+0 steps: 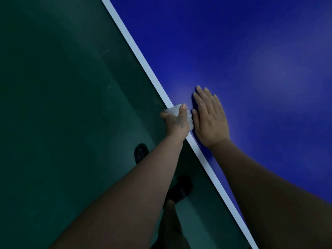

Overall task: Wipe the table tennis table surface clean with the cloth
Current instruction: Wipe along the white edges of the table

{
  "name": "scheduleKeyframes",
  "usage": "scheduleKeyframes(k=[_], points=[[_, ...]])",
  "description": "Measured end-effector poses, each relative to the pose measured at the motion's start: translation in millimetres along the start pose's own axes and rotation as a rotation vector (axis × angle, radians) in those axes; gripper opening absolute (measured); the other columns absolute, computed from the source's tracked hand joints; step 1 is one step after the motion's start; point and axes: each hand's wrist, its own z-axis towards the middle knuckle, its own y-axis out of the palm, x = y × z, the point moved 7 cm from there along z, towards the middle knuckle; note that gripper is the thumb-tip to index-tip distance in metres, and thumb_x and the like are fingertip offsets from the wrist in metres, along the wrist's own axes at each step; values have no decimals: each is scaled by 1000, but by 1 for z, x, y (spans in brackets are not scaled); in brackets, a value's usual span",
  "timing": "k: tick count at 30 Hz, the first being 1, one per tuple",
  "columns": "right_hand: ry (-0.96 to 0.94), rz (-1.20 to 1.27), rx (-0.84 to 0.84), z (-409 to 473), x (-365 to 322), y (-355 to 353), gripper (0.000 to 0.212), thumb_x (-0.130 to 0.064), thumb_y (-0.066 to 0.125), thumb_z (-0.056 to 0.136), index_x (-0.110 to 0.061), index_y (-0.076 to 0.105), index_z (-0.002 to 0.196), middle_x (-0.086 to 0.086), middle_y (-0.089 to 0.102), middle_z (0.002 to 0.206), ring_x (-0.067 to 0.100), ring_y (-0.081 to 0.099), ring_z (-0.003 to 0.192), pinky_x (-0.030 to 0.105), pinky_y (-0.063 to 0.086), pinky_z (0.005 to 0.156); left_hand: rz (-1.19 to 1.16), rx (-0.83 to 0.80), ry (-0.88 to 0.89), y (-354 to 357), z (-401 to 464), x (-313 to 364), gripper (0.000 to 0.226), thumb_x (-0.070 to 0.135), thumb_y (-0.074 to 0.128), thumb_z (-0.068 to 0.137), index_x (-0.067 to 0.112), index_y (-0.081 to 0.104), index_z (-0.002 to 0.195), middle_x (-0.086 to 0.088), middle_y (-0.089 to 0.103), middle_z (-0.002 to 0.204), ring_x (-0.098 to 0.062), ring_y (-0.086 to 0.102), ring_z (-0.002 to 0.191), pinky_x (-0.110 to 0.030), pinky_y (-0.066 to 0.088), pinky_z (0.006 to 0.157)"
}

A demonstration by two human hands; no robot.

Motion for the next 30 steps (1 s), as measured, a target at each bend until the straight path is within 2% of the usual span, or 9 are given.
scheduleKeyframes(k=[4,10,14,19,24,26,28,30], points=[[9,1,22,7,-2,1,50,-16,51,111,-4,46,159,9,36,171,27,28,161,51,24,131,-21,27,-6,-10,23,28,73,51,61,104,9,23,150,-17,50,147,-32,58,126,-45,51,108],[16,-12,4,10,0,3,50,-18,55,109,-3,49,156,10,39,169,27,30,161,54,28,129,-56,43,5,-24,55,66,71,48,58,106,11,20,153,-14,50,144,-26,56,118,-32,45,94],[29,-14,-11,10,2,4,51,-19,54,108,-3,49,156,11,39,169,28,31,160,55,29,128,-39,40,-1,-32,69,89,71,47,57,107,10,20,155,-12,48,145,-23,54,117,-30,42,93],[32,-21,-19,10,4,6,51,-18,54,108,-3,49,156,11,39,169,28,30,161,54,28,129,-53,53,9,-41,88,117,62,44,59,107,8,27,146,-12,53,137,-23,58,111,-31,48,92],[32,-22,-22,9,6,7,51,-19,52,108,-4,49,157,9,38,170,28,29,161,53,27,130,-40,34,30,-45,95,126,65,49,56,107,10,25,150,-5,50,131,-19,56,108,-28,46,90],[29,-24,-17,9,6,7,51,-18,53,108,-4,49,156,10,38,170,28,30,161,54,27,129,-67,35,51,-47,95,125,64,48,57,107,10,27,149,-5,51,128,-14,59,101,-26,49,78],[27,-30,-13,9,5,7,52,-17,55,107,-4,49,156,10,38,170,27,30,161,54,27,130,-92,50,66,-46,92,118,65,48,61,105,2,33,142,-15,57,119,-11,62,88,-23,51,66],[26,-36,-10,9,5,8,52,-17,55,107,-4,50,156,9,38,170,27,29,161,53,26,130,-126,35,88,-39,86,100,70,50,63,98,-11,41,125,-28,52,92,-8,57,63,-23,46,51]])
